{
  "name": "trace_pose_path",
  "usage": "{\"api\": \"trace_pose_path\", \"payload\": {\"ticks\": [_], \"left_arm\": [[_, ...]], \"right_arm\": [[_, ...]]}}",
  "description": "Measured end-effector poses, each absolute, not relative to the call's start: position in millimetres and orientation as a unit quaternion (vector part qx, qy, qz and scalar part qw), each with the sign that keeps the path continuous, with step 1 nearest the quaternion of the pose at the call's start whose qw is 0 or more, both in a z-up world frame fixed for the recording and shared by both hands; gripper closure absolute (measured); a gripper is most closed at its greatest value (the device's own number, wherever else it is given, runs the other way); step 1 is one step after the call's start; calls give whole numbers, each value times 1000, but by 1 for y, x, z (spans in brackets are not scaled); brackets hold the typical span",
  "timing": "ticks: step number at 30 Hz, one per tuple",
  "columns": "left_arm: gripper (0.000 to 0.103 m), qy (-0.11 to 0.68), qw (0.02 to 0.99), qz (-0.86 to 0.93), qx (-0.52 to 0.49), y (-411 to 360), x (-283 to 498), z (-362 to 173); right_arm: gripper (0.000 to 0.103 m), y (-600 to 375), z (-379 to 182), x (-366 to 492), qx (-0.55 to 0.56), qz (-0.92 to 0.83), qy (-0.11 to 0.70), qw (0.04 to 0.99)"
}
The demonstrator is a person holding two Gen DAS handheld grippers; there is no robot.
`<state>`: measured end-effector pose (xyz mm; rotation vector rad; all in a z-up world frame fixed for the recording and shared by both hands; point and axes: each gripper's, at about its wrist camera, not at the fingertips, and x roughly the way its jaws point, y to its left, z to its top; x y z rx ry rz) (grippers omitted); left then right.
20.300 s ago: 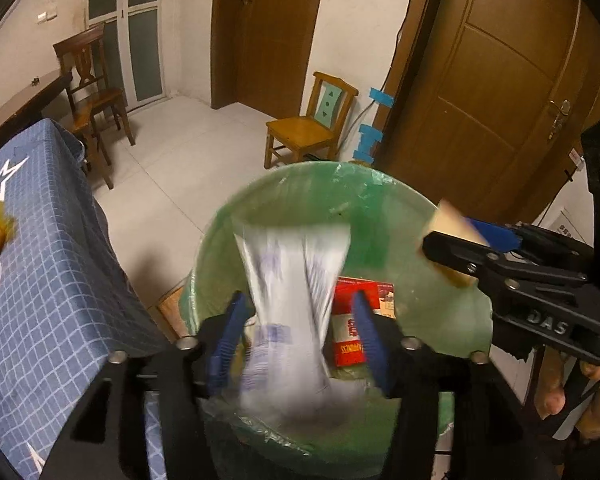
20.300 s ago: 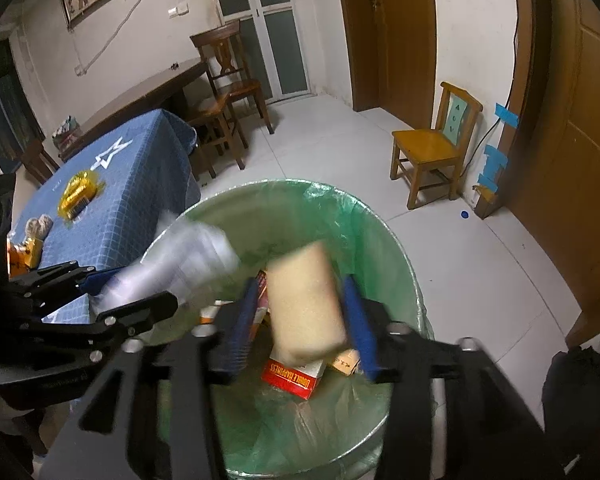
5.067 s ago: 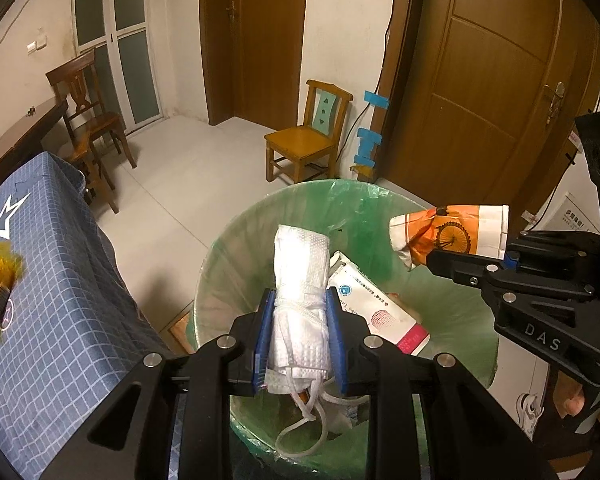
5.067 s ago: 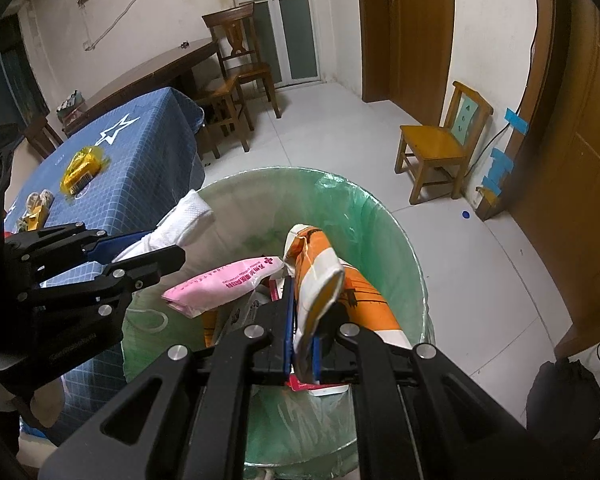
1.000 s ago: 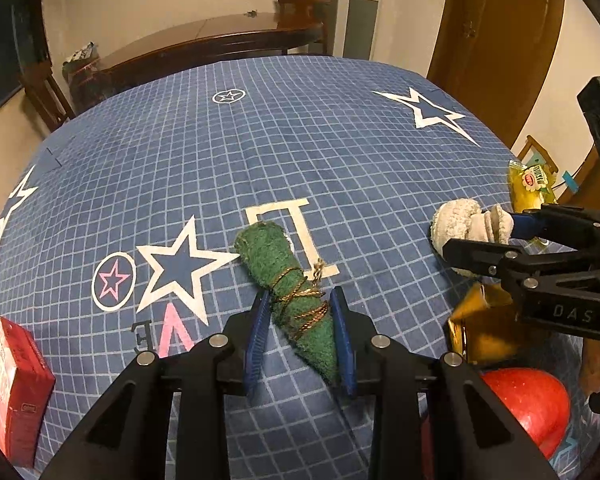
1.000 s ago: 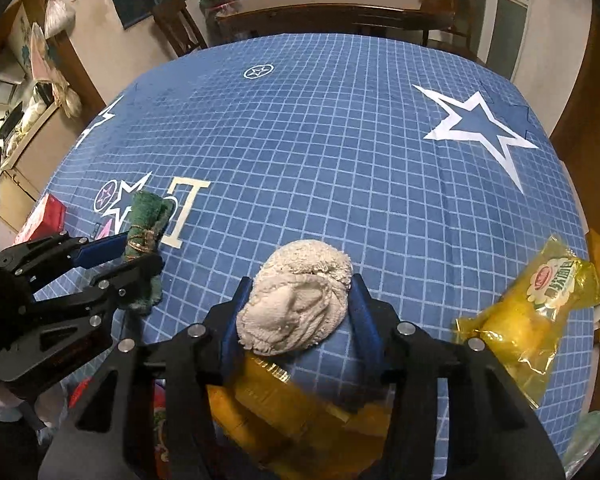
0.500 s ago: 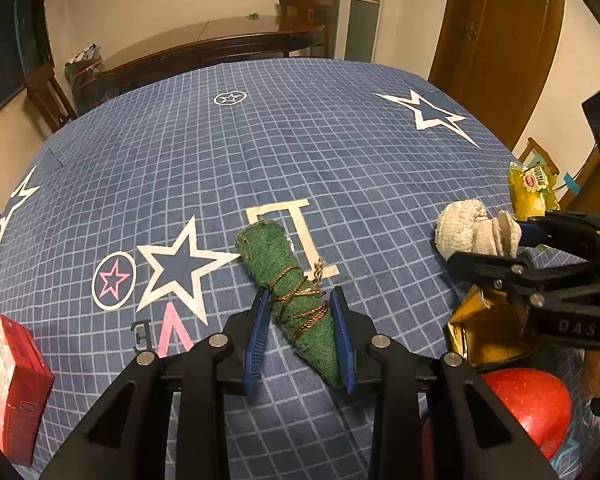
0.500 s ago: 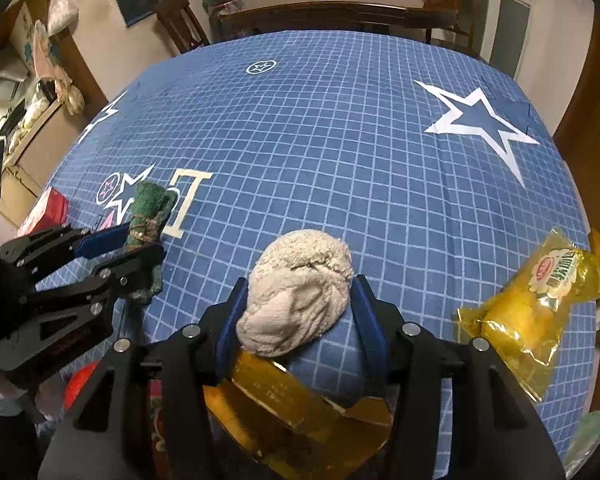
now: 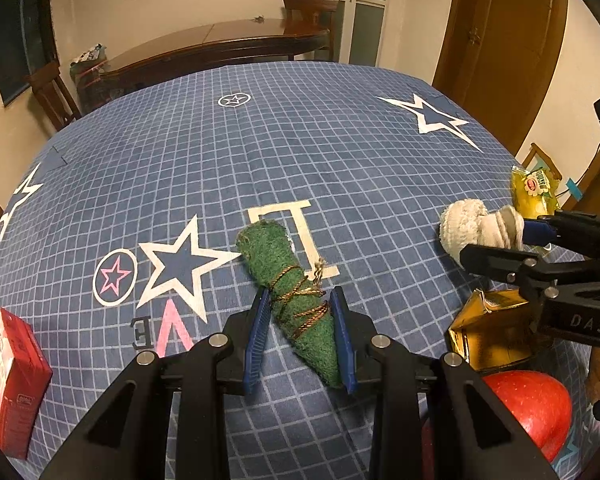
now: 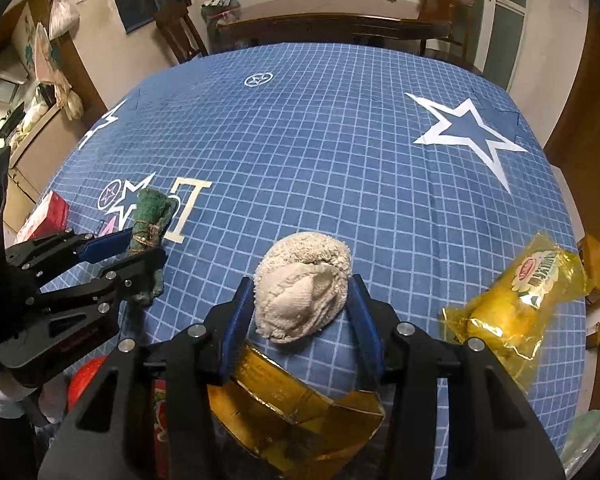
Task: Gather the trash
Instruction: 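Lift the green sponge and white towel and carry both over the bin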
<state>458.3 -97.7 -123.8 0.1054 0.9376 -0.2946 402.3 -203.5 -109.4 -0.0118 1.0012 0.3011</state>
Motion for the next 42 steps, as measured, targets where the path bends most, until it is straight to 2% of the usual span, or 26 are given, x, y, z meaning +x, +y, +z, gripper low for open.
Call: {"api": "trace_pose_path", "payload": {"ticks": [4,10,23,29,42], "left_arm": [[75,443,884,-142,50,-98,455,-124],[81,426,893,-138,47,-96,447,-115],[81,291,949,-121,27,-78,362,-22],[80,252,955,-152,27,-105,308,2],[80,230,939,-251,47,-199,223,19]], "right_arm": [[66,-199,-109,401,-15,140,467,873],[67,-202,-87,382,-25,145,410,900],[67,-243,-17,273,-30,110,248,962],[67,-254,-6,220,-35,93,209,973],[67,-289,-5,147,-13,46,176,983]]}}
